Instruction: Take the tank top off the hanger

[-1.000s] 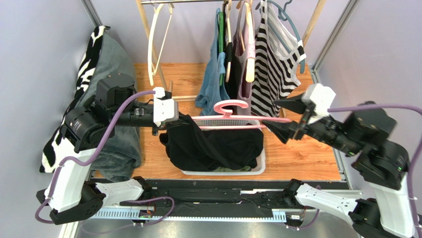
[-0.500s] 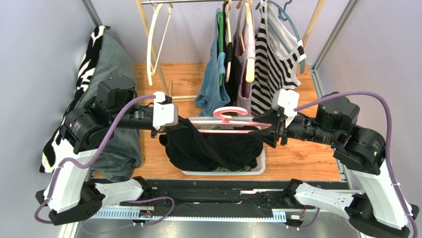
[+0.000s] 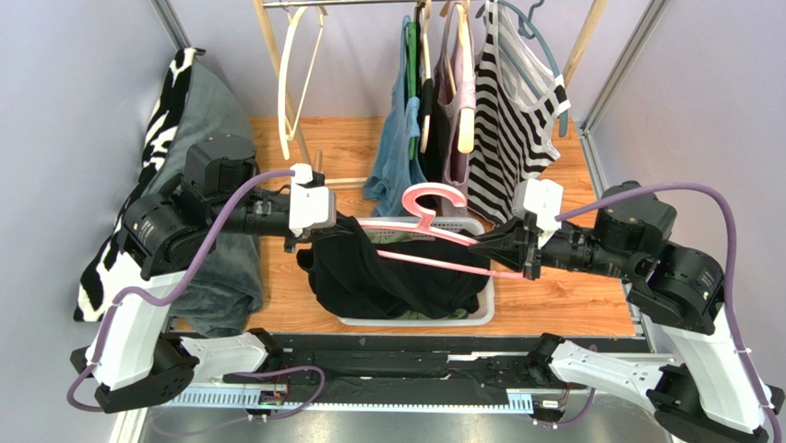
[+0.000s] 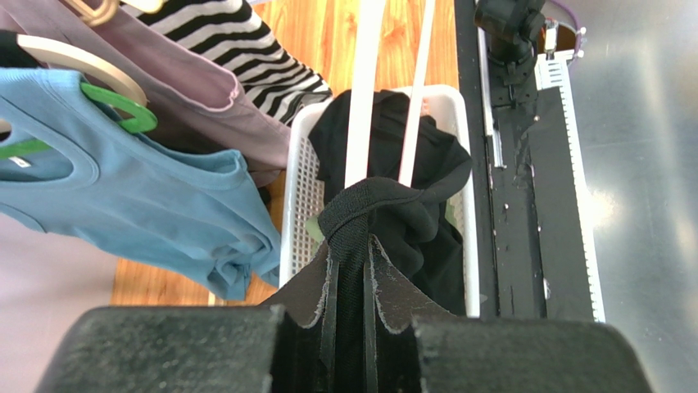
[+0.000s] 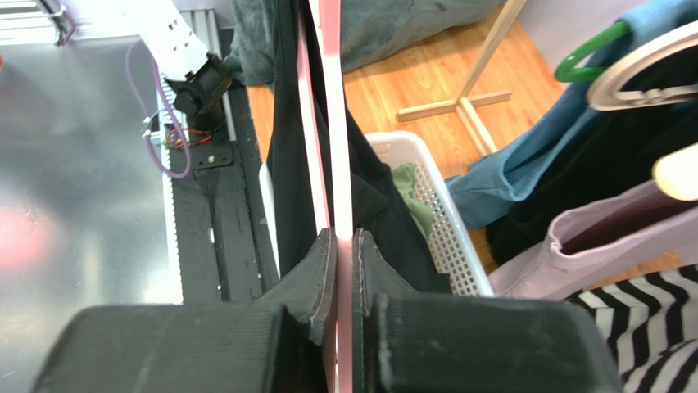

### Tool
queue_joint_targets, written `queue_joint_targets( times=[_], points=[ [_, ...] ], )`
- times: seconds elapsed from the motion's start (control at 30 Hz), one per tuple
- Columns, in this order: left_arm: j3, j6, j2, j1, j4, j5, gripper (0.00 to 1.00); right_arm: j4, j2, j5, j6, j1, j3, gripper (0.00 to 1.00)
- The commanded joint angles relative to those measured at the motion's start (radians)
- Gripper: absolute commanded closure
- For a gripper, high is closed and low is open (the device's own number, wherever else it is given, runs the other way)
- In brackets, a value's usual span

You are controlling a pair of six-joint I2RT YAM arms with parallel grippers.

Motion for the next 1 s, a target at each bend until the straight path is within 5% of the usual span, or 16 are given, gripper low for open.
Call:
queue_joint_targets(
  times=[0.0, 0.03, 0.07, 0.1, 0.17, 0.5, 0.97],
  points=[
    [0.075, -0.055, 0.024, -0.004, 0.151, 0.021, 0.92, 0.090, -0.064, 0.116, 0.041, -0.004, -0.037, 1.00],
    [0.090, -0.060, 0.038, -0.004, 0.165, 0.018, 0.82, 0.113, -0.081, 0.142, 0.047, -0.004, -0.046, 1.00],
    [0.100, -0.061, 0.044, -0.004, 0.170, 0.017, 0.50, 0.124, -0.096, 0.150, 0.050, -0.004, -0.055, 1.00],
    [0.110, -0.069, 0.048, -0.006, 0.177, 0.003, 0.32, 0.132, -0.128, 0.159, 0.058, -0.004, -0.076, 1.00],
    [0.120, -0.086, 0.062, -0.004, 0.211, -0.025, 0.08, 0.153, -0.154, 0.184, 0.067, -0.003, -0.092, 1.00],
    [0.074, -0.127, 0.016, -0.006, 0.311, -0.204, 0.08, 0.124, -0.245, 0.247, 0.096, -0.004, -0.115, 1.00],
    [-0.107, -0.169, -0.067, -0.004, 0.297, -0.164, 0.56, 0.135, -0.237, 0.256, 0.105, -0.004, -0.101, 1.00]
  ],
)
